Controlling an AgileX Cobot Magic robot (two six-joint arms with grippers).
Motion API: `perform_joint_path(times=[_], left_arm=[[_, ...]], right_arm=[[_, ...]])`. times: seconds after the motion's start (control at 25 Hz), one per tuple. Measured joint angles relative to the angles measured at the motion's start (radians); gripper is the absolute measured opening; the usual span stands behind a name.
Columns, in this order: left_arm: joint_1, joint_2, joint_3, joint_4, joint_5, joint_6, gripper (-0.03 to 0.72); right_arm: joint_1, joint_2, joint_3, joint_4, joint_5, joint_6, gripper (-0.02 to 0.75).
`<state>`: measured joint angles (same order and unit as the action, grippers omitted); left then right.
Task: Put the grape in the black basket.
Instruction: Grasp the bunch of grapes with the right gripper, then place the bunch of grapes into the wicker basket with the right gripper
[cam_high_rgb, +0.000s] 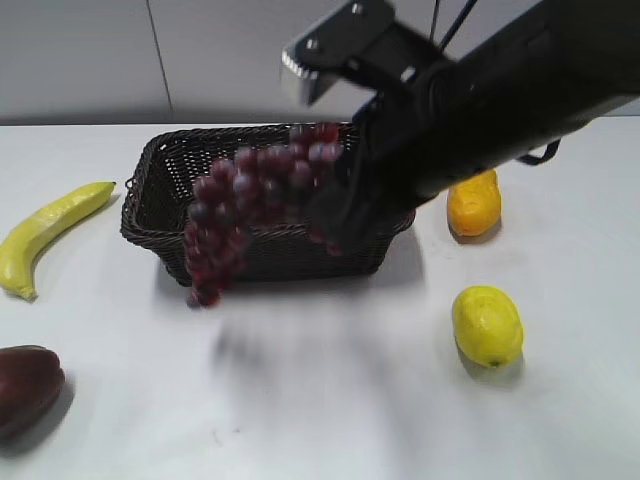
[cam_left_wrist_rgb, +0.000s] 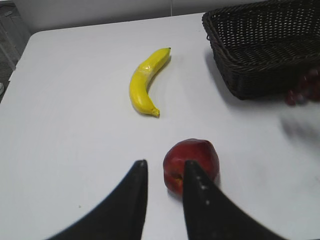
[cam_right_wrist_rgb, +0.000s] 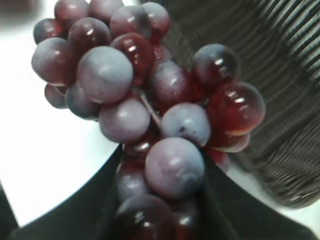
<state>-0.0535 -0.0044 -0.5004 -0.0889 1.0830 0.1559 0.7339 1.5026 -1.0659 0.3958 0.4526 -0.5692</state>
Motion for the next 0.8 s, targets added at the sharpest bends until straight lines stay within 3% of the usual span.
perform_joint_path(times=[0.28, 0.8], left_arm=[[0.000, 0.000, 0.000, 0.000, 0.000, 0.000, 0.228], [0.000, 0.000, 0.000, 0.000, 0.000, 0.000, 0.228]], right_arm=[[0.000, -0.083, -0.082, 0.038, -0.129, 0.000, 0.241], [0.000, 0.101, -0.120, 0.024, -0.374, 0.000, 0.239]])
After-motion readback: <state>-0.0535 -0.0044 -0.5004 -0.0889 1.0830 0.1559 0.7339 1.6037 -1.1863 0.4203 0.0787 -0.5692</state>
